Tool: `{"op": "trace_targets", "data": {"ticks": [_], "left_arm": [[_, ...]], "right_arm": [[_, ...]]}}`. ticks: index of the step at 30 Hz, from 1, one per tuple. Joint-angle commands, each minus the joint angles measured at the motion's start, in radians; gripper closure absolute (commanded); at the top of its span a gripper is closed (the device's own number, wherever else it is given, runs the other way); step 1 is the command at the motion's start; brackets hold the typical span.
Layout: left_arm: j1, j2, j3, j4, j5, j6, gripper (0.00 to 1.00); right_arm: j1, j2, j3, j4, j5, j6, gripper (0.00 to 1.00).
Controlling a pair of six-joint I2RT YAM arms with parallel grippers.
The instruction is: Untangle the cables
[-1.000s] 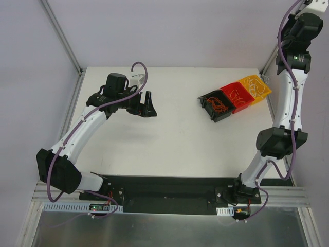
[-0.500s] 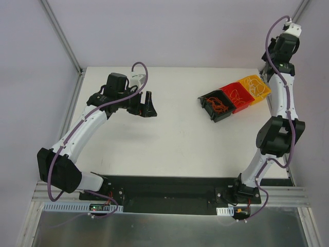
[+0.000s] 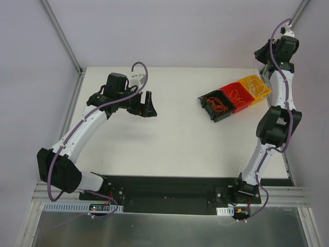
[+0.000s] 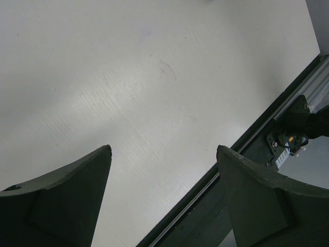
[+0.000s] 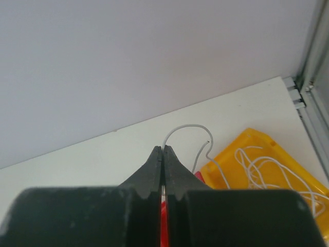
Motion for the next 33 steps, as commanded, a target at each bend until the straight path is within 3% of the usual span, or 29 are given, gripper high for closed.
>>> {"op": "trace_targets", "data": {"ticks": [1, 13, 24, 33], "left_arm": [[-0.004, -0.032, -0.005, 0.017, 0.011, 0.002, 0.18], [-0.004, -0.028, -0.006, 0.017, 0.007, 0.003, 0.17], [-0.004, -0.036, -0.005, 0.017, 0.010, 0.002, 0.18], [-0.004, -0.045, -0.002, 0.017, 0.019, 0.002, 0.17]], "right_arm": [[0.002, 0.039, 0.140, 0.057, -0.109, 0.087, 1.00], [0.003, 0.210, 0.306, 0.261, -0.178, 0.295, 1.00], [0.037, 0.308, 0.321, 0.358, -0.172, 0.512, 1.00], [0.072, 0.329, 0.241, 0.400, -0.299, 0.621, 0.99]]}}
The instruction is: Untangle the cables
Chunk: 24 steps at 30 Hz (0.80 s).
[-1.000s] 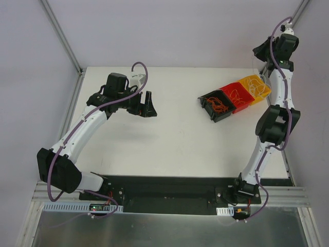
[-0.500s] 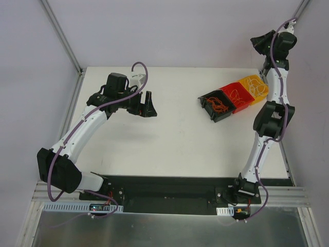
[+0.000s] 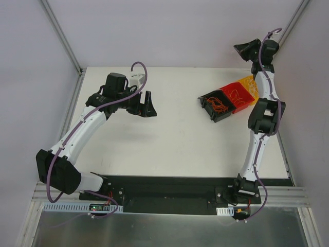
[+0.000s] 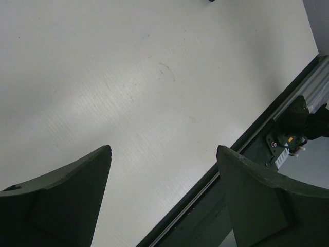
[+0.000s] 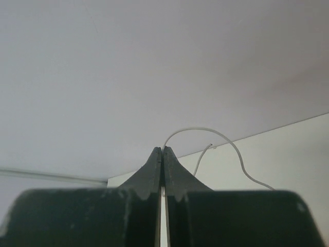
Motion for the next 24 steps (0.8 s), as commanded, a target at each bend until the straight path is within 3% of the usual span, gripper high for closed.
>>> {"op": "trace_targets", "data": {"ticks": [1, 4, 10, 13, 24], "left_arm": [[-0.004, -0.035, -0.003, 0.017, 0.025, 0.000, 0.17], [-0.004, -0.039, -0.002, 0.017, 0.027, 0.000, 0.17], [-0.004, -0.049, -0.005, 0.016, 0.005, 0.005, 0.17], [-0.004, -0.044, -0.005, 0.017, 0.012, 0.003, 0.17], [-0.004, -0.052, -0.002, 0.017, 0.033, -0.005, 0.17]], "right_arm": [[0.027, -0.004, 0.062, 0.030, -0.101, 0.044, 1.00], [0.050, 0.004, 0.119, 0.020, -0.067, 0.038, 1.00], [0.058, 0.083, 0.209, 0.097, -0.016, 0.183, 1.00], [0.054, 0.080, 0.188, 0.127, -0.021, 0.200, 1.00], [-0.103, -0.145, -0.264, 0.186, -0.127, 0.108, 1.00]]}}
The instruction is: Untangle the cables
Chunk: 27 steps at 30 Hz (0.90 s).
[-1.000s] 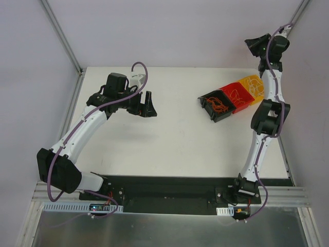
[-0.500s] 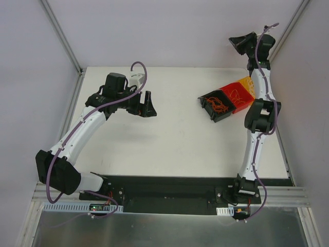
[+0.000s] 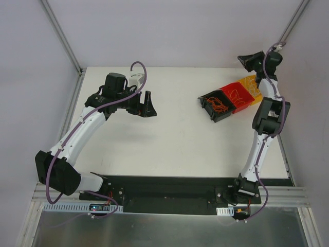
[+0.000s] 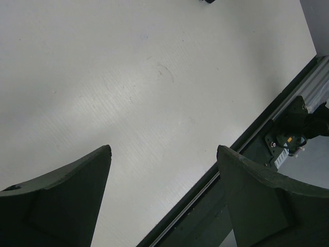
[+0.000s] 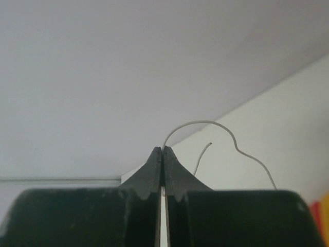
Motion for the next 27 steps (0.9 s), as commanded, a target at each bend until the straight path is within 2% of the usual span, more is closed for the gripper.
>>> {"op": "trace_targets", "data": {"ticks": [1, 4, 10, 18, 27], "left_arm": [[-0.004, -0.041, -0.002, 0.017, 0.031, -0.005, 0.17], [-0.006, -0.041, -0.003, 0.017, 0.031, -0.005, 0.17], [-0.006, -0.036, -0.006, 0.021, 0.036, -0.008, 0.17], [-0.006, -0.036, -0.008, 0.026, 0.041, -0.011, 0.17], [-0.007, -0.030, -0.008, 0.027, 0.053, -0.014, 0.17]], "right_arm": [[-0.084, -0.137, -0.102, 0.063, -0.072, -0.051, 1.00], [-0.111, -0.163, -0.159, 0.050, -0.092, -0.098, 1.00], [-0.152, -0.244, -0.262, -0.041, -0.036, -0.210, 1.00], [-0.167, -0.222, -0.181, -0.304, 0.000, -0.381, 1.00], [-0.123, -0.235, -0.135, -0.604, 0.262, -0.641, 1.00]]}}
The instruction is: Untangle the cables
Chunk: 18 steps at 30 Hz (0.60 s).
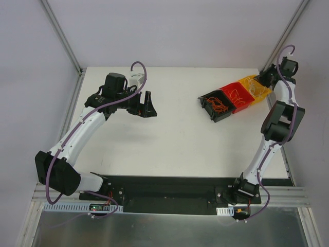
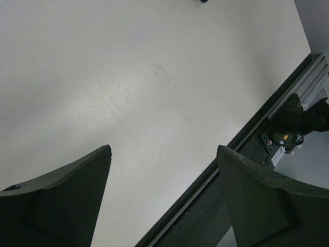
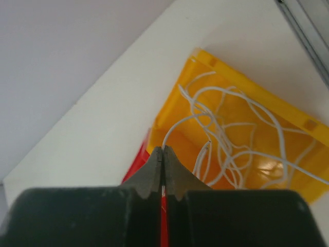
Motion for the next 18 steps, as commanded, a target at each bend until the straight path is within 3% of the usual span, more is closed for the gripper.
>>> {"op": "trace_targets", "data": {"ticks": [1, 11, 18], "left_arm": [[-0.007, -0.029, -0.007, 0.025, 0.035, -0.012, 0.17], [-0.009, -0.033, -0.007, 0.027, 0.032, -0.012, 0.17], [-0.013, -0.043, -0.007, 0.027, 0.035, -0.012, 0.17]], "right_arm": [[0.037, -0.038, 0.065, -0.185, 0.184, -0.173, 1.00], [0.106, 0.136, 0.341, -0.427, 0.363, -0.331, 0.95], [0.119, 0.182, 0.377, -0.458, 0.470, -0.381, 0.96]]}}
